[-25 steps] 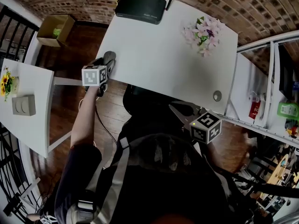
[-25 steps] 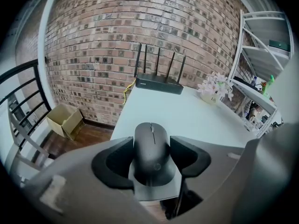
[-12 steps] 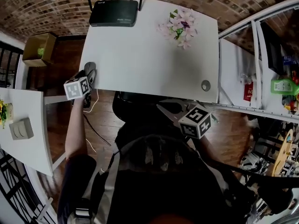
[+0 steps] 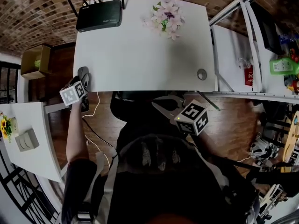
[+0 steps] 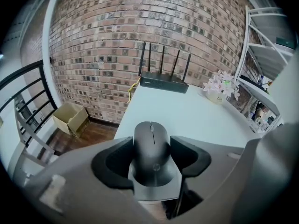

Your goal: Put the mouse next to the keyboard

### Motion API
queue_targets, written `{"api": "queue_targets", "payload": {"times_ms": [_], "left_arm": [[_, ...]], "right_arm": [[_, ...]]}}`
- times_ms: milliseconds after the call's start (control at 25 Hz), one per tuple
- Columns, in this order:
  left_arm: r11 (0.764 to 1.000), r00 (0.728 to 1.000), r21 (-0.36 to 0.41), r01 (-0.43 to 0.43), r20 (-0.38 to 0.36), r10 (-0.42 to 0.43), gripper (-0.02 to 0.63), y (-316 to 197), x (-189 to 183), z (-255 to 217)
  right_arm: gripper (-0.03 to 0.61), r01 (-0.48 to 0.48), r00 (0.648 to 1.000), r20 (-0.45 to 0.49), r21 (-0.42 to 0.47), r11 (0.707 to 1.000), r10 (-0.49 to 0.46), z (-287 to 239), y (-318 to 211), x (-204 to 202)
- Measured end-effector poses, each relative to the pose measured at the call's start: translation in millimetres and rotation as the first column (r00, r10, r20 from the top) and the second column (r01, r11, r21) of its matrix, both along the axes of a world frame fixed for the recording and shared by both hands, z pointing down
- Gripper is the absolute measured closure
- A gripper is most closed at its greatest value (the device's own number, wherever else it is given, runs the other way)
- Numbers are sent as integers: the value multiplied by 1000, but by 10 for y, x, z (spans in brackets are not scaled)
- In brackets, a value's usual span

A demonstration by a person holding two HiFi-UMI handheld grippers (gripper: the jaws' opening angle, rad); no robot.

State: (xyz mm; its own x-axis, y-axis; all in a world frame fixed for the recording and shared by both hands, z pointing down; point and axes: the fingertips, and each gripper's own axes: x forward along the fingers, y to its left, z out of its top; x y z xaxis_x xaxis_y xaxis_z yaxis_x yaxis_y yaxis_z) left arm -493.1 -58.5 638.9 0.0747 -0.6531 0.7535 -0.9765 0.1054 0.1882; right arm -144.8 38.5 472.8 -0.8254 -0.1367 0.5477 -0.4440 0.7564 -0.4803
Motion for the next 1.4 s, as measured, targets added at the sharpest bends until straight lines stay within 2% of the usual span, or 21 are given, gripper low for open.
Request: {"api": "queue_targets", "payload": {"times_ms": [160, 440, 1080, 1400], "left_arm": [[999, 999, 6, 35, 4, -35, 356, 21, 33, 7], [999, 999, -10, 33, 8, -33, 356, -25, 172, 14], [997, 997, -21, 77, 16, -77, 354, -6, 419, 10], [998, 998, -29, 58, 12, -57, 354, -36, 625, 5]], "right_arm": [[574, -38, 999, 13, 16, 999, 37, -12, -25, 114], [574, -61, 998, 22, 15, 998, 60, -31, -15, 325], [574, -45, 999, 27, 15, 999, 44, -76, -46, 659], [574, -43, 999, 28, 17, 999, 43, -96, -56, 753]]}}
